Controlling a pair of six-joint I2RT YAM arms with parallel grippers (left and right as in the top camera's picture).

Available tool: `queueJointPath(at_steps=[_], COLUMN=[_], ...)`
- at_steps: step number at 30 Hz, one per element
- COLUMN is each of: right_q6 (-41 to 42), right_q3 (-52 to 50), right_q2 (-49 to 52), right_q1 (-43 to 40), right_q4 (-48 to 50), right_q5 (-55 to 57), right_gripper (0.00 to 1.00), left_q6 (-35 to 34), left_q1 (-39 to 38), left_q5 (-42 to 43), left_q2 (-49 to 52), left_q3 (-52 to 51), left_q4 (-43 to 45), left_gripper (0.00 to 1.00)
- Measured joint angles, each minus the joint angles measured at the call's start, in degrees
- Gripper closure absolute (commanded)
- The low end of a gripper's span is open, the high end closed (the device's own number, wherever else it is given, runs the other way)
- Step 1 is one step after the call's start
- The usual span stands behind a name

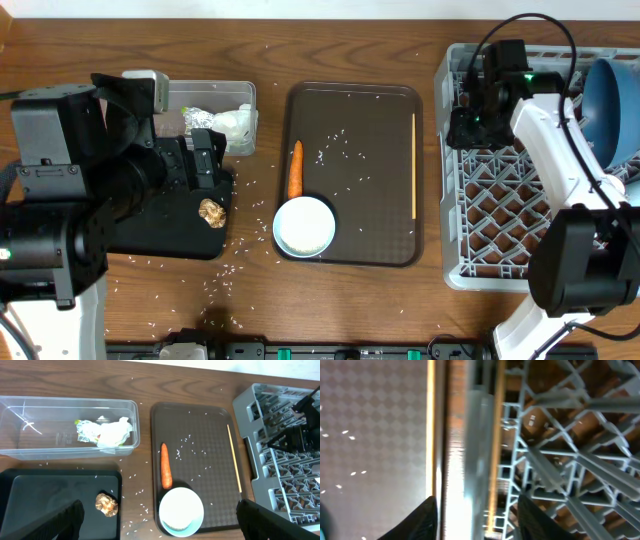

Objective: Sort waste into correct bins and load items into the dishwasher rack
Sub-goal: 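Lift the chopstick and place it into the dish rack, then grasp the second wooden chopstick on the brown tray with the right gripper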

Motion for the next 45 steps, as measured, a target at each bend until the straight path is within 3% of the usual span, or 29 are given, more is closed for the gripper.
queueJointPath(at_steps=[7,12,20,31,35,38,42,45], right_q6=[2.4,7.58,12.22,15.08,15.78,15.93,15.72,15.56], right_q3=[0.13,0.17,0.15,0.15,0.2,0.22,0.2,0.22], right_q2=[-4.11,-1.84,9.53,14.91,16.09,16.09,16.09,16.09], right_q1=[9.55,15.41,16.06,16.06,16.11,16.11,16.09,16.09], right_q4=[0.81,0.87,3.96,5.27,5.35,5.6,6.03,7.17], right_q5=[1.09,5.38,8.83,10.84,10.51,9.94,9.01,8.02], right_gripper=[0.55,0.56,0.58,0.59,0.71,0.73,0.99,0.99], left_q6=[0.0,0.0,0.0,0.0,0.0,0.0,0.0,0.0], left_q1=[0.0,0.0,0.0,0.0,0.0,0.0,0.0,0.0], left_q5=[0.0,0.0,0.0,0.0,0.02,0.0,0.0,0.0], left_q2=[0.0,0.0,0.0,0.0,0.02,0.0,0.0,0.0], left_q3=[0.0,0.0,0.0,0.0,0.0,0.0,0.0,0.0], left_q4=[-0.02,-0.02,0.0,0.0,-0.04,-0.04,-0.02,-0.02], left_gripper=[0.02,0.02,0.02,0.02,0.02,0.02,0.02,0.02])
